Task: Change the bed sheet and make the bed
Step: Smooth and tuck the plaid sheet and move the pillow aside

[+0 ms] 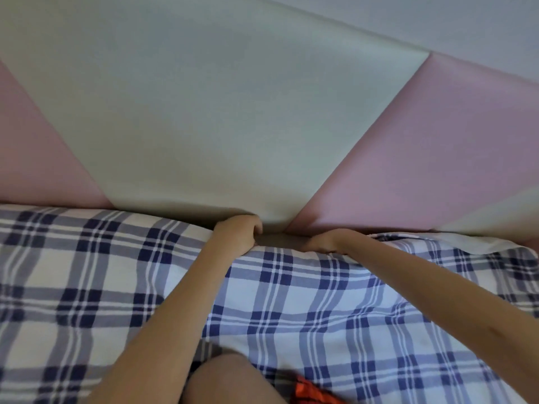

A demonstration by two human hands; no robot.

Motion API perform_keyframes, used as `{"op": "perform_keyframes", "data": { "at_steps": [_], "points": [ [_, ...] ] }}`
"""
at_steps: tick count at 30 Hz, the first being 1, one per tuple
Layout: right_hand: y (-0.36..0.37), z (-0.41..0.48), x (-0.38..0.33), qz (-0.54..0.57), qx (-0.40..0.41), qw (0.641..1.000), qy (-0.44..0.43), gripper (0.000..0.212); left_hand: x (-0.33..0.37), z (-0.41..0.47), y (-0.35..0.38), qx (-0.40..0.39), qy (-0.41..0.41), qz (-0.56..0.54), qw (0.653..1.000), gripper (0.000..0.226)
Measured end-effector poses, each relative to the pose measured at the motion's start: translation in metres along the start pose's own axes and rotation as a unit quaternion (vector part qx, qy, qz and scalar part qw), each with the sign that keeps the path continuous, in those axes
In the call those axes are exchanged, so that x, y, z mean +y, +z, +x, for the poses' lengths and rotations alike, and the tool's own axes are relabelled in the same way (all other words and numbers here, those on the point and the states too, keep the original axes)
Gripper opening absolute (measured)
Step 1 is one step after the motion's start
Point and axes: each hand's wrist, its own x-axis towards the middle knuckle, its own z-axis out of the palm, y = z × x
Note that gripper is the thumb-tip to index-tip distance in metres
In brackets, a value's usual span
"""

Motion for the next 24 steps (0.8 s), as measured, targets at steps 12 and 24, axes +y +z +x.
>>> {"op": "perform_keyframes", "data": {
  "at_steps": [12,24],
  "points": [
    [0.008,0.021,-0.018,-0.245,0.185,0.947,-0.092,0.03,0.009,-0.021,0.017,-0.003,0.026,0.088,0.996,0.073],
    [-0.006,0.008,0.024,-0.245,0.076,0.958,-0.128,0.098,0.0,0.009,0.015,-0.018,-0.024,-0.02,0.999,0.059]
  ]
}}
